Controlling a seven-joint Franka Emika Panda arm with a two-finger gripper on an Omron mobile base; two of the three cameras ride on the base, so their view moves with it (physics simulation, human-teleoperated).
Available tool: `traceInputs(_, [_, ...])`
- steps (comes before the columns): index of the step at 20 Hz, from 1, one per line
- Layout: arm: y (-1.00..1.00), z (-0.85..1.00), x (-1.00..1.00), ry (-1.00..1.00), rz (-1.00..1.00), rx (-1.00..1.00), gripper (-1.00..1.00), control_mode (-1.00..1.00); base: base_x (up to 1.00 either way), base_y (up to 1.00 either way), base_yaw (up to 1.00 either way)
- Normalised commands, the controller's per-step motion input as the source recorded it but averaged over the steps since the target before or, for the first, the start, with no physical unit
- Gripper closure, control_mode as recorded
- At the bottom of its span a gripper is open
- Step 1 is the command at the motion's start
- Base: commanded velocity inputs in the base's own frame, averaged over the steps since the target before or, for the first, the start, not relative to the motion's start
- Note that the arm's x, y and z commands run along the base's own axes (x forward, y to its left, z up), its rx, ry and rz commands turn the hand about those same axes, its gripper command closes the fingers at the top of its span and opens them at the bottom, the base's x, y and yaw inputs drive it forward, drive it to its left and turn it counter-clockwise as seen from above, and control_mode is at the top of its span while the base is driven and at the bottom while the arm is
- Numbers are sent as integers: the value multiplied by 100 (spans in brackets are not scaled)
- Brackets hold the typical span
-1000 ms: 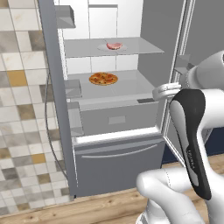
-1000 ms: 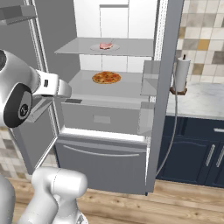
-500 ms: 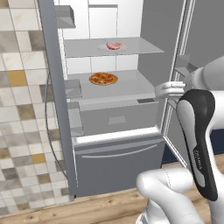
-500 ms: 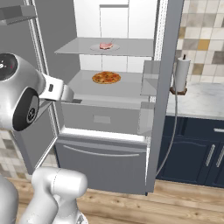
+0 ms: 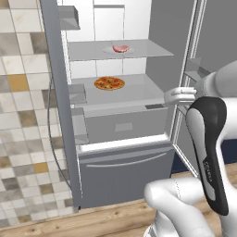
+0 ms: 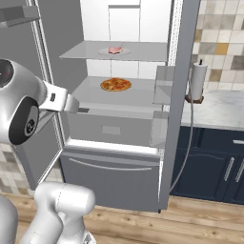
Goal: Retrieve the steak from the fridge and place it on the saucepan with marinade on the stove.
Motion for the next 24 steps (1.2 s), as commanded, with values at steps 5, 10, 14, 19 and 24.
traceInputs(5, [0,0,-17,0,0,-2,-100,-100,0,0,0])
traceInputs(10, [0,0,-25,0,0,-1,-100,-100,0,0,0])
traceInputs(14, [0,0,-20,0,-6,-3,-100,-100,0,0,0])
traceInputs(19, [0,0,-11,0,-3,-2,-100,-100,0,0,0])
traceInputs(24, [0,0,-2,0,0,-1,-100,-100,0,0,0])
